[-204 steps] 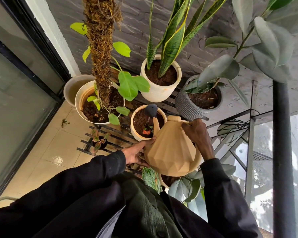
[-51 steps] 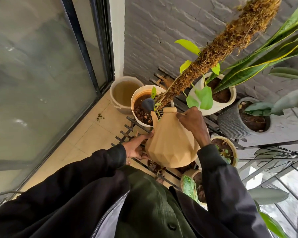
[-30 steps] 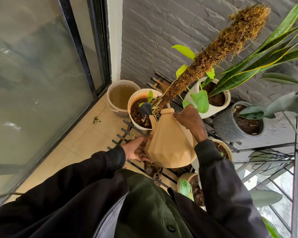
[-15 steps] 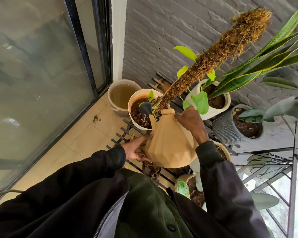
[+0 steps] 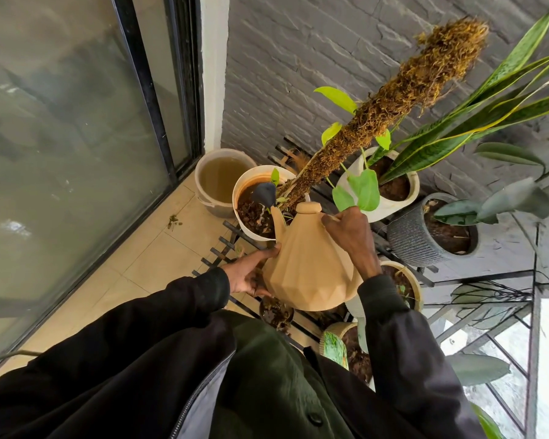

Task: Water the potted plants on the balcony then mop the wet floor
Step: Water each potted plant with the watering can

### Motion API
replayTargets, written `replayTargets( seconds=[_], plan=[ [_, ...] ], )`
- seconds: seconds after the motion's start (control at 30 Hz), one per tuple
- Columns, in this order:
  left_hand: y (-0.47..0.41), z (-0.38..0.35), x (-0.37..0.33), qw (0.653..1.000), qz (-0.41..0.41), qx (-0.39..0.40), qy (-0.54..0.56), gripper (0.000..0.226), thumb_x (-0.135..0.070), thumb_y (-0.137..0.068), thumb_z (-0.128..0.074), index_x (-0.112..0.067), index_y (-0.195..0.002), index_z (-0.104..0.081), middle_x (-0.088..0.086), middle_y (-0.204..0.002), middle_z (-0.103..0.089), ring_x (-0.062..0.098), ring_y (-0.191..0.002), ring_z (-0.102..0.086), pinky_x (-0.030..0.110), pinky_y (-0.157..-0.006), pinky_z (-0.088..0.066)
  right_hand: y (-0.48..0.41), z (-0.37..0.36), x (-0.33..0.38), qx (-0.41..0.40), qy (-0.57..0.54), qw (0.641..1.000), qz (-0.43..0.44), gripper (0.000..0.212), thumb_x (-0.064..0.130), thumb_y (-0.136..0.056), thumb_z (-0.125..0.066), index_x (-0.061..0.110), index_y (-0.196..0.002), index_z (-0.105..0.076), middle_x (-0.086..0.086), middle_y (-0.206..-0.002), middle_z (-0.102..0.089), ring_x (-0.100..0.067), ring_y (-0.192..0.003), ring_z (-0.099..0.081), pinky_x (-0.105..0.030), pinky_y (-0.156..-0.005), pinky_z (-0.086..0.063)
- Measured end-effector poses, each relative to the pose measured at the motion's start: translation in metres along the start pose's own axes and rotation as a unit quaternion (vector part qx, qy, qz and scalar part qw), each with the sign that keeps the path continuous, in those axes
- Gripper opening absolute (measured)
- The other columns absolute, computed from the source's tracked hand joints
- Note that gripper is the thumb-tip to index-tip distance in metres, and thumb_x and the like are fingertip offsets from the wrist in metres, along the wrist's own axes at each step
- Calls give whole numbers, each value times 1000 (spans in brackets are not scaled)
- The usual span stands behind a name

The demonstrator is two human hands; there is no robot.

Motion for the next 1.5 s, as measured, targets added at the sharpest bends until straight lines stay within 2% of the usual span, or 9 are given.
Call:
replayTargets(
  seconds=[0.33, 0.53, 0.67, 0.8, 0.97, 1.17, 1.23, 1.33, 1.5],
  plan=[
    [-11, 12, -1, 999, -28, -21, -24, 128, -57, -30, -99, -20, -140, -44, 17, -135, -49, 42, -119, -55, 63, -87, -56, 31, -7, -31, -51, -83, 995, 24, 42, 33, -91, -75, 6, -61, -62, 4, -53, -53, -12, -45, -40, -26, -48, -35],
    [-3, 13, -5, 998, -33, -40, -43, 84, -47, -58, -93, -20, -123, -49, 15, -136, -49, 39, -123, -52, 64, -89, -55, 53, -16, -47, -71, -122, 989, 31, 27, 33, -96, -74, 9, -87, -81, -2, -79, -78, -19, -67, -72, -38, -65, -63],
    [0, 12, -8, 996, -39, -48, -69, 89, -46, -57, -92, -16, -129, -50, 15, -130, -54, 39, -120, -54, 63, -90, -55, 68, -19, -53, -81, -162, 983, 40, 20, 29, -98, -73, 11, -98, -82, 4, -87, -77, -11, -75, -72, -39, -78, -65],
    [-4, 18, -10, 991, -62, -75, -86, 83, -46, -60, -94, -16, -126, -54, 13, -128, -59, 37, -115, -58, 60, -91, -56, 79, -21, -61, -126, -179, 975, 41, 40, 36, -96, -72, -3, -86, -78, -20, -84, -78, -42, -76, -71, -56, -72, -62],
    [-4, 20, -14, 989, -87, -84, -88, 78, -41, -64, -93, -23, -127, -53, 8, -124, -59, 33, -119, -54, 56, -98, -53, 81, -26, -64, -123, -197, 971, 53, 52, 53, -94, -65, 4, -79, -76, -15, -78, -76, -37, -70, -69, -48, -64, -58],
    [0, 19, -16, 991, -101, -68, -59, 78, -34, -70, -91, -22, -135, -50, 10, -131, -58, 33, -122, -53, 57, -102, -50, 79, -26, -51, -98, -174, 976, 81, 46, 48, -96, -61, 22, -58, -56, 8, -56, -53, -3, -50, -52, -12, -49, -36],
    [-2, 21, -17, 991, -106, -64, -56, 71, -28, -78, -85, -24, -137, -47, 10, -131, -56, 33, -125, -50, 52, -103, -48, 75, -35, -54, -76, -172, 979, 74, 45, 50, -95, -58, 21, -61, -58, 5, -61, -60, -3, -52, -57, -14, -51, -43],
    [-2, 26, -21, 988, -120, -75, -59, 73, -26, -75, -87, -25, -138, -49, 10, -135, -55, 32, -128, -47, 51, -105, -45, 69, -50, -64, -53, -179, 981, 55, 60, 63, -90, -54, 7, -74, -70, -9, -76, -73, -28, -67, -69, -45, -62, -59],
    [0, 31, -27, 983, -141, -92, -68, 74, -25, -68, -92, -29, -132, -55, 7, -132, -57, 31, -126, -49, 51, -103, -46, 79, -56, -63, -59, -197, 977, 61, 57, 64, -89, -52, 13, -66, -64, -5, -70, -69, -15, -58, -61, -32, -56, -51]
  ],
)
Point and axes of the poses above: each hand's wrist, its own y-axis away from the middle knuckle, its own z-axis out of the back of the hand, x = y × z, the point moved 7 cm from there along -y, towards the middle knuckle
